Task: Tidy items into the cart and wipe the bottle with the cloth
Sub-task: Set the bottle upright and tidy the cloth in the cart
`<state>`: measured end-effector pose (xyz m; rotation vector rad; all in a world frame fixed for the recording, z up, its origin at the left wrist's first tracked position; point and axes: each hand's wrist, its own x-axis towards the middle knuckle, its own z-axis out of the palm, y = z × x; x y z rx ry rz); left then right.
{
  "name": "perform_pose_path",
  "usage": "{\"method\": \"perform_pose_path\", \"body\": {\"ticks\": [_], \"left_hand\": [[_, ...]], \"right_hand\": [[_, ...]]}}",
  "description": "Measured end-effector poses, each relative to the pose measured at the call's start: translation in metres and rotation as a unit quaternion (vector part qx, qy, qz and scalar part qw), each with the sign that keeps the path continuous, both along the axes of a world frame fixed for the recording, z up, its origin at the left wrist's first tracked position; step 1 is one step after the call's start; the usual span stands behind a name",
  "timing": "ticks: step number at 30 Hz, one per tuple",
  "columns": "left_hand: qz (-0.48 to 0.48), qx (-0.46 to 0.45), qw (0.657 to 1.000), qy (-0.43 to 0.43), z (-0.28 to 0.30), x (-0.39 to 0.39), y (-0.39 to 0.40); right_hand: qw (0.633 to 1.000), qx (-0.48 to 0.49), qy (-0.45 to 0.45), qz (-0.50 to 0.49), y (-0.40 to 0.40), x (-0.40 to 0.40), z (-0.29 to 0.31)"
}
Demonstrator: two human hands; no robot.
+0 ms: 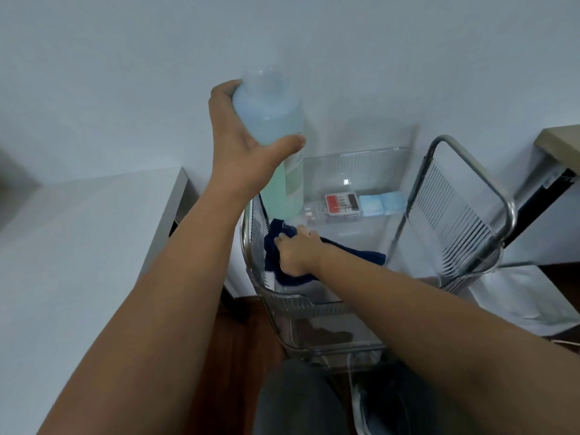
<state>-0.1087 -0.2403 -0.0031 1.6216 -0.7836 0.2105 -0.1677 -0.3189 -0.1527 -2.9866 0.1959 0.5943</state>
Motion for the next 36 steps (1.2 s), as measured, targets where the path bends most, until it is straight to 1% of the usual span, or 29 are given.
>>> {"method": "perform_pose_path", "body": {"ticks": [2, 3, 7, 9, 11, 12, 13, 14, 15, 16, 17, 19, 20, 23, 26, 27, 29, 30, 31, 32, 33, 34, 36], "left_hand": [[-0.004, 0.014, 1.000, 0.009, -0.003, -0.006, 0.002], [-0.005, 0.021, 1.000, 0.013, -0.005, -0.009, 0.003], [-0.003, 0.052, 0.998, 0.029, -0.015, -0.020, 0.008], [0.020, 0.087, 0.996, 0.016, -0.018, -0.026, 0.009], [0.052, 0.138, 0.989, 0.001, -0.019, -0.027, 0.010], [0.068, 0.170, 0.983, -0.002, -0.019, -0.027, 0.011], [0.083, 0.208, 0.975, -0.003, -0.020, -0.026, 0.013], [0.100, 0.248, 0.964, -0.004, -0.020, -0.025, 0.014], [0.115, 0.285, 0.952, -0.007, -0.022, -0.024, 0.017], [0.125, 0.313, 0.942, -0.010, -0.024, -0.023, 0.019], [0.129, 0.329, 0.935, -0.008, -0.026, -0.023, 0.021], [0.122, 0.335, 0.934, 0.012, -0.029, -0.021, 0.023], [0.113, 0.334, 0.936, 0.019, -0.030, -0.020, 0.023], [0.096, 0.317, 0.943, 0.011, -0.033, -0.019, 0.020], [0.085, 0.293, 0.952, 0.014, -0.036, -0.021, 0.021], [0.078, 0.293, 0.953, 0.015, -0.037, -0.022, 0.023], [0.047, 0.300, 0.952, 0.045, -0.043, -0.023, 0.028], [0.028, 0.291, 0.953, 0.081, -0.046, -0.024, 0.030], [0.013, 0.276, 0.954, 0.117, -0.049, -0.023, 0.032], [0.005, 0.264, 0.954, 0.139, -0.052, -0.023, 0.034], [0.002, 0.262, 0.954, 0.149, -0.054, -0.022, 0.035], [0.000, 0.258, 0.954, 0.152, -0.056, -0.022, 0.035], [-0.009, 0.233, 0.963, 0.138, -0.058, -0.021, 0.034]], "right_hand": [[0.998, -0.042, 0.020, 0.040, 0.000, -0.026, 0.005], [0.996, -0.070, 0.039, 0.041, -0.005, -0.038, 0.007], [0.980, -0.165, 0.108, -0.023, -0.037, -0.075, 0.017], [0.952, -0.232, 0.185, -0.080, -0.058, -0.084, 0.021], [0.913, -0.269, 0.268, -0.152, -0.074, -0.093, 0.027], [0.896, -0.279, 0.293, -0.185, -0.081, -0.098, 0.028], [0.892, -0.266, 0.301, -0.208, -0.088, -0.101, 0.029], [0.894, -0.253, 0.297, -0.220, -0.092, -0.105, 0.031], [0.909, -0.228, 0.273, -0.217, -0.090, -0.108, 0.030], [0.927, -0.208, 0.252, -0.182, -0.083, -0.110, 0.031], [0.949, -0.195, 0.212, -0.128, -0.074, -0.109, 0.031], [0.970, -0.190, 0.132, -0.078, -0.048, -0.100, 0.032], [0.976, -0.175, 0.109, -0.071, -0.039, -0.094, 0.027], [0.996, -0.073, 0.049, -0.017, -0.018, -0.077, 0.028], [0.999, 0.007, 0.017, 0.038, -0.004, -0.069, 0.026], [0.999, 0.018, 0.025, 0.040, -0.003, -0.068, 0.026], [0.999, -0.002, 0.033, 0.032, -0.011, -0.070, 0.027], [0.998, -0.037, 0.038, 0.024, -0.022, -0.072, 0.027], [0.994, -0.094, 0.048, 0.023, -0.037, -0.077, 0.027], [0.984, -0.159, 0.076, 0.014, -0.054, -0.082, 0.030], [0.973, -0.200, 0.114, -0.012, -0.071, -0.089, 0.033], [0.961, -0.217, 0.159, -0.058, -0.087, -0.094, 0.037], [0.934, -0.217, 0.245, -0.145, -0.112, -0.101, 0.041]]}}
